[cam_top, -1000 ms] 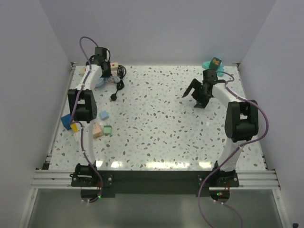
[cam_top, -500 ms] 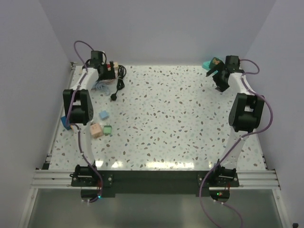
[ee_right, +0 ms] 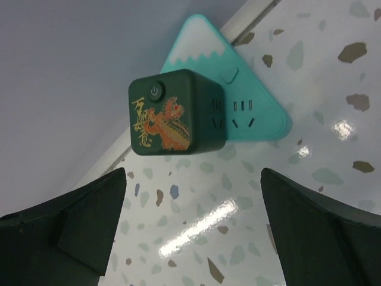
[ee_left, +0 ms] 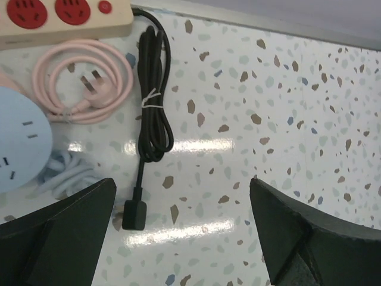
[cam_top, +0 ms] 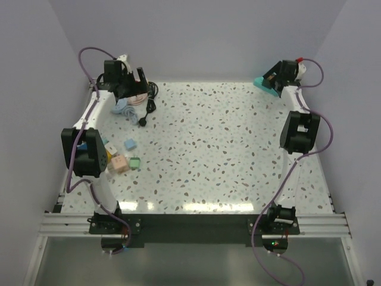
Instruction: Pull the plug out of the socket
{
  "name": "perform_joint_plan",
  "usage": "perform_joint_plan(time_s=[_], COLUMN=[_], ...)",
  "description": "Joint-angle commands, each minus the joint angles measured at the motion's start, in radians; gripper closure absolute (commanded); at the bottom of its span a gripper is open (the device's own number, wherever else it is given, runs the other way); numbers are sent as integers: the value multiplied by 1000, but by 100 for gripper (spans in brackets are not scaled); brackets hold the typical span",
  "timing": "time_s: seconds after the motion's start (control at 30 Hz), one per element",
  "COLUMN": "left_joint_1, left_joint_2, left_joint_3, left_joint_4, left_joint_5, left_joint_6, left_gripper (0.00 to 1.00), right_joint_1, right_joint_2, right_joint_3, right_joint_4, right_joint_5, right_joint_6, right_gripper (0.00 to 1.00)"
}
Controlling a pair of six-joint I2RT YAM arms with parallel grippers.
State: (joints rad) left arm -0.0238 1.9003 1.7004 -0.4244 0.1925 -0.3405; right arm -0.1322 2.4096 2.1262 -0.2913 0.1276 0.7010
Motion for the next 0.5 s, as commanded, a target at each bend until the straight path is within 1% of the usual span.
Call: perform_joint_plan(time_s=[0.0, 0.07, 0.1, 0.13, 0.23, 0.37, 0.47], left_joint_1=[-50, -65, -79, -85, -97, -111, -114], left_joint_2=[-12, -10, -7, -1, 14, 29, 36], left_joint_3=[-44, -50, -48, -50, -45, -45, -45], left_joint_4=[23, 21, 12, 9, -7, -16, -19], left_joint_5=[70, 79, 70, 62, 55, 48, 47], left_joint_6=[-9, -11, -8, -5, -9, -15, -23], left_gripper=[0, 0, 0, 0, 0, 0, 0], right_joint_1=[14, 19, 20, 23, 25, 26, 32], right_joint_2=[0, 46, 109, 132, 216, 256, 272], right_joint_3=[-12, 96, 145, 231, 335, 354, 345], right_joint_4=[178, 133, 86, 74, 72, 84, 73], right_joint_5=[132, 126, 126, 130, 87, 57, 75], right_joint_6=[-107, -150, -182, -202, -279, -331, -351], right_gripper=[1, 1, 1, 1, 1, 1, 1])
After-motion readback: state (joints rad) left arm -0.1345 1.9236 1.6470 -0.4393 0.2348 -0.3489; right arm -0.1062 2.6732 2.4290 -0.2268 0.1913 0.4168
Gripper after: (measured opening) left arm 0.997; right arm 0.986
